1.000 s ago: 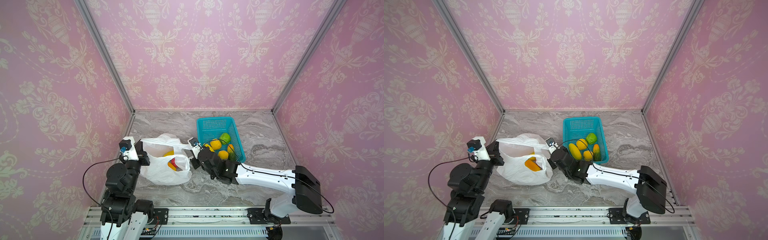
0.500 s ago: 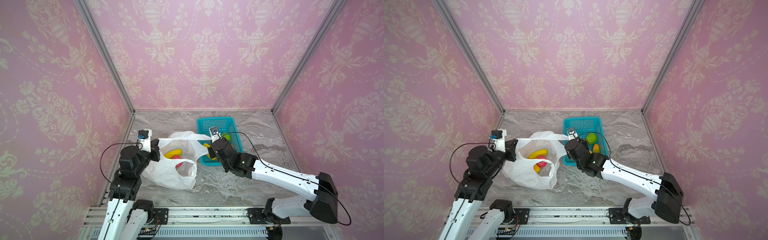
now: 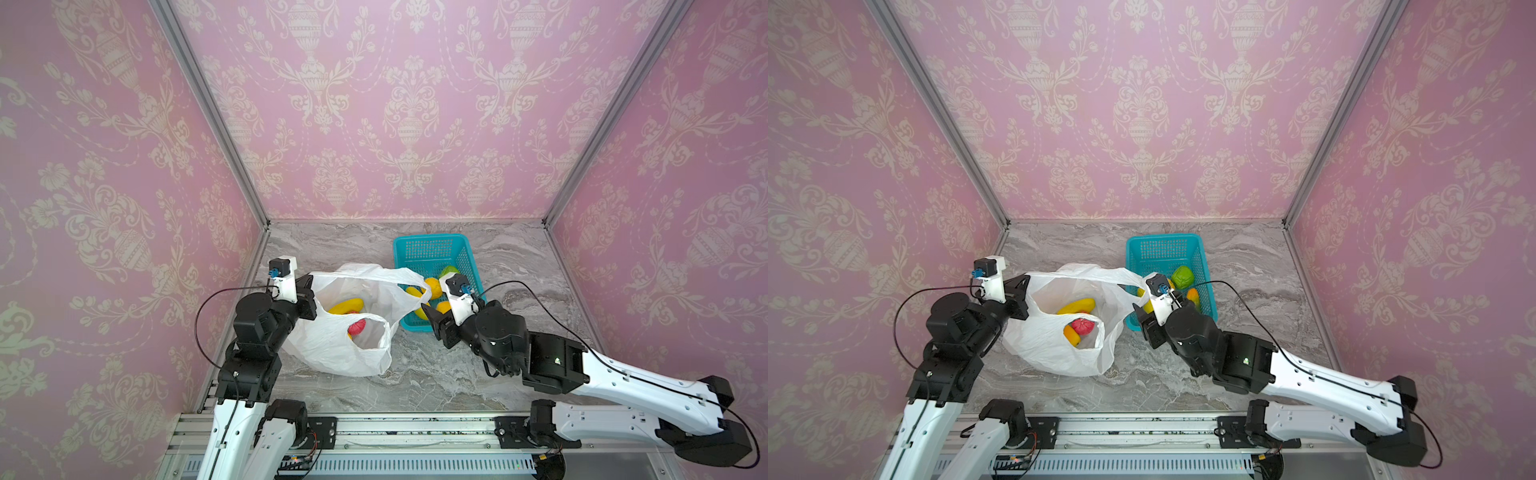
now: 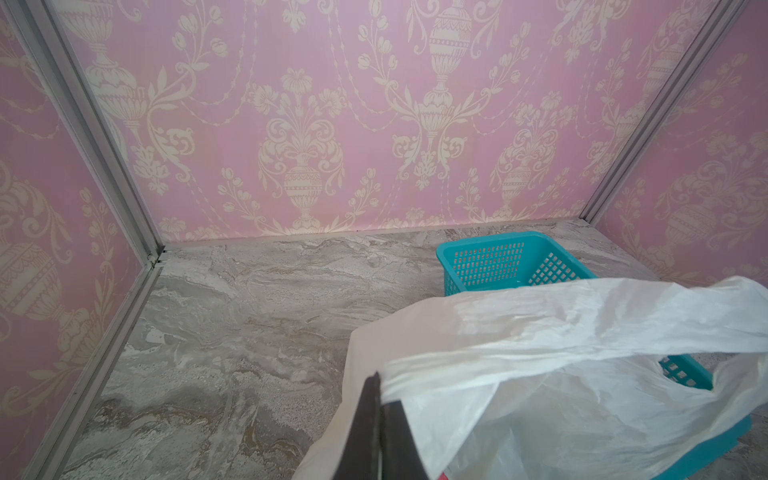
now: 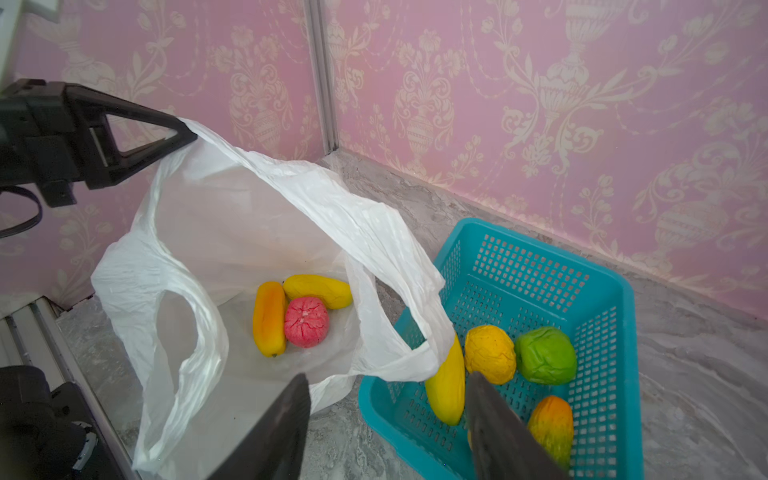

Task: Untie the knot of the plastic bag and take out the fruit
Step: 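Move the right gripper back over the bag while the left gripper shifts the bag rim, then lower the open right gripper into the bag toward the pink dragon fruit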

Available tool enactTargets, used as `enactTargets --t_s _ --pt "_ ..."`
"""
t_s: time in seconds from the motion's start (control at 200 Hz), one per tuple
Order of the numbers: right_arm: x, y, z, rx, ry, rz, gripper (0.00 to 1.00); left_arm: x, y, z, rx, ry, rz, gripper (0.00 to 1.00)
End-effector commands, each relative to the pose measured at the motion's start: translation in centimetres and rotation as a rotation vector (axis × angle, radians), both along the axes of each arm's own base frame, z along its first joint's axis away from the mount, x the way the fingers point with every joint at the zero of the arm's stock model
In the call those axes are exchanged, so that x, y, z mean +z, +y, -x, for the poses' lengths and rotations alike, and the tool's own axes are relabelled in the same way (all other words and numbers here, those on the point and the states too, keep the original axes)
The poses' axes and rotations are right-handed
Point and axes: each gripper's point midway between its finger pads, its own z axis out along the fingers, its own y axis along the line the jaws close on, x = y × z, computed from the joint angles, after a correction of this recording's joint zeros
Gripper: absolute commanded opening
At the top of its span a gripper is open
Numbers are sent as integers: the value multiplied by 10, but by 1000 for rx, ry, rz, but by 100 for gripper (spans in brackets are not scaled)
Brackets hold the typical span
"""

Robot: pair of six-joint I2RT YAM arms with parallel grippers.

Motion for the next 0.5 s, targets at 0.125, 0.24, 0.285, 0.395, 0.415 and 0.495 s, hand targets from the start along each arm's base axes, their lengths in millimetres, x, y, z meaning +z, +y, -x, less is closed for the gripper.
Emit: enactTargets --t_s 0.125,0.24,0.285,0.395,0.415,0.495 --pt "-7 38 17 167 29 -92 35 11 4 1 23 -33 17 0" --pt "-30 77 10 196 80 -41 31 12 5 3 25 -38 16 0" --pt "-41 87 0 162 95 -20 28 11 5 3 28 -37 16 0" --pt "-68 108 -19 115 140 -21 20 13 4 3 24 -40 17 0" --pt "-73 112 -21 114 149 -24 20 12 5 3 24 -40 17 0" --pt "-88 129 -24 127 179 -36 18 12 5 3 27 -42 17 0"
